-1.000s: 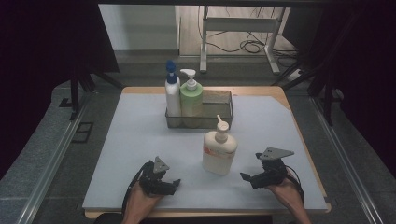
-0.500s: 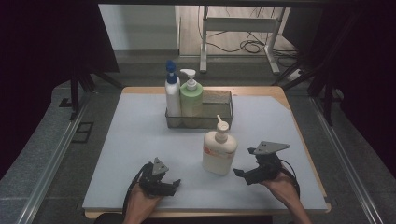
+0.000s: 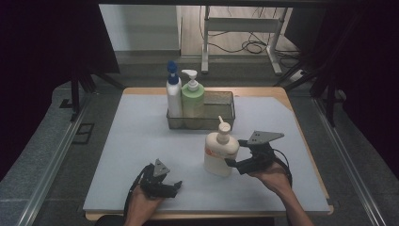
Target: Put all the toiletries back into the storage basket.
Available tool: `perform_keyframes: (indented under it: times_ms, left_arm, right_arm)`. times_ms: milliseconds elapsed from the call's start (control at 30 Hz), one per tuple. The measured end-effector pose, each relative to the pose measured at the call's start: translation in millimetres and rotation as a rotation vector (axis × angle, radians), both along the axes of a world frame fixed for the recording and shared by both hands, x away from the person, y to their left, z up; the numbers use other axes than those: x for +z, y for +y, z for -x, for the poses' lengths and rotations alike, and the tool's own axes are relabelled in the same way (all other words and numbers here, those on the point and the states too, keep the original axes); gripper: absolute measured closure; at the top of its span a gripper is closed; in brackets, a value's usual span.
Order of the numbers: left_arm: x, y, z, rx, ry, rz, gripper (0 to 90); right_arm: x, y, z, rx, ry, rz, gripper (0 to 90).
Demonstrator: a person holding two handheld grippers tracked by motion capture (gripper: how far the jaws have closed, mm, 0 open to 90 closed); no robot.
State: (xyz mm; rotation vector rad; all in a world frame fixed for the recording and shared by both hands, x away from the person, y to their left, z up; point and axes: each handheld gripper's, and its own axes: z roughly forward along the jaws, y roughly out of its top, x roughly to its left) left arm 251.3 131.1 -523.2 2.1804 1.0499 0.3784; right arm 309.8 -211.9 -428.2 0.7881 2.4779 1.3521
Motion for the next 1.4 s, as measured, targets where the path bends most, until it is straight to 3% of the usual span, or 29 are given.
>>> perform_keyframes:
  times_ms: [400, 800, 1200, 1400]
  left_arm:
    - [0.0, 0.0, -0.1, 0.0, 0.001, 0.001, 12.3]
    - [0.0, 0.0, -0.1, 0.0, 0.0, 0.0, 12.4]
    - [0.1, 0.1, -0.1, -0.001, 0.001, -0.003, 12.4]
    - [0.2, 0.2, -0.1, 0.0, 0.0, -0.003, 12.5]
  right_arm:
    - [8.4, 24.7, -10.9, 0.046, -0.001, 0.021, 16.3]
    - [3.4, 31.3, -13.7, 0.093, 0.023, 0.036, 32.5]
    - [5.2, 31.3, -10.7, 0.092, 0.025, 0.047, 37.7]
    - [6.1, 33.7, -7.2, 0.059, 0.022, 0.06, 38.6]
